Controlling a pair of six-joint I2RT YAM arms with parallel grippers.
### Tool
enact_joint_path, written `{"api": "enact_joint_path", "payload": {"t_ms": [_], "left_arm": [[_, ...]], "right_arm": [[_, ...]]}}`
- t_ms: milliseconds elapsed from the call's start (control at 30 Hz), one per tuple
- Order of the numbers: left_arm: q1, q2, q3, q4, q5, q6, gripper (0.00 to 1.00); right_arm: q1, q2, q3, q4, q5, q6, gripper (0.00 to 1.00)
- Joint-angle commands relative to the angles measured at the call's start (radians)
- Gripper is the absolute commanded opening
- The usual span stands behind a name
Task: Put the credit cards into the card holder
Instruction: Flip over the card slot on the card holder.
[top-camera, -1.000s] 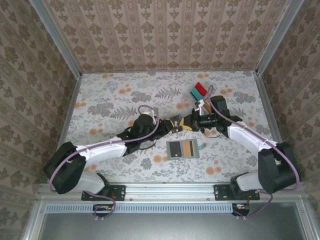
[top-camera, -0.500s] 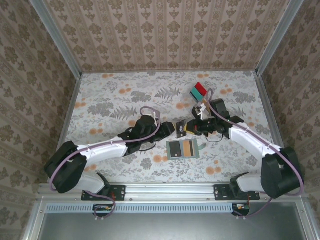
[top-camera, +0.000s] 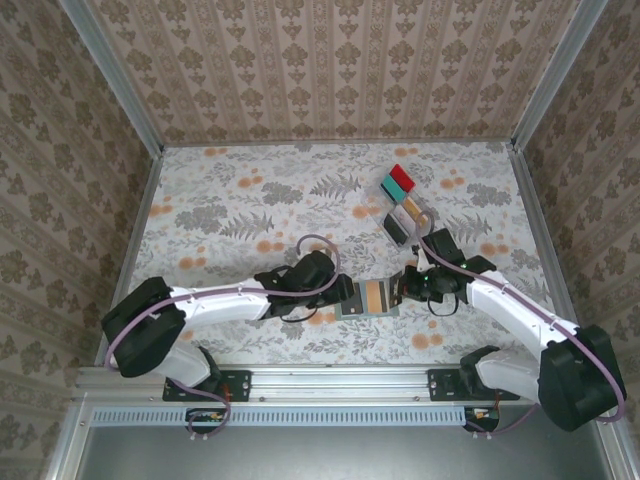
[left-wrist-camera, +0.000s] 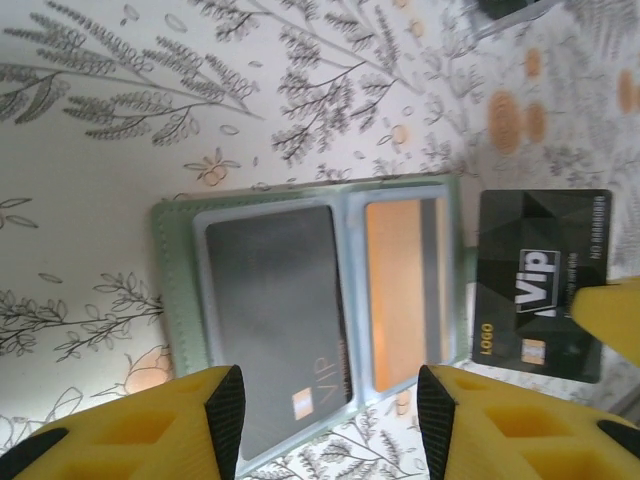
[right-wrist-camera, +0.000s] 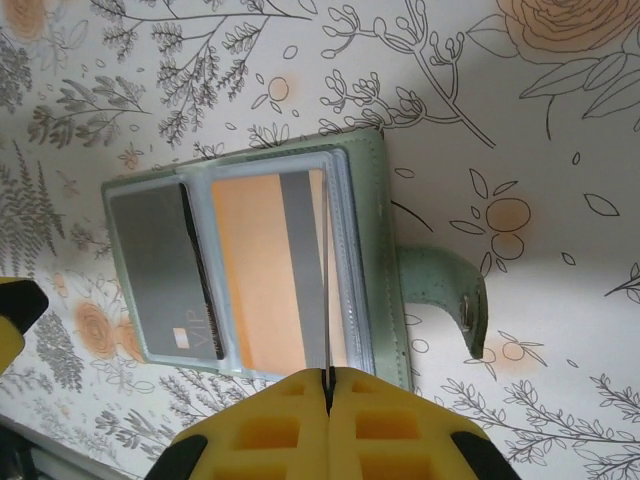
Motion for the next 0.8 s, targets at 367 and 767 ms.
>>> {"api": "enact_joint_path", "payload": {"t_ms": [367, 767], "left_arm": [[-0.018, -0.005, 0.009, -0.069, -0.085, -0.03, 0.52], [-0.025, 0.024, 0.006, -0.073, -0.086, -0.05, 0.53]], "right_arm": [[0.007, -0.023, -0.028, -0.017, 0.051, -0.025, 0.05], [0.006, -0.012, -0.017, -0.032, 0.054, -0.042, 0.06]]}}
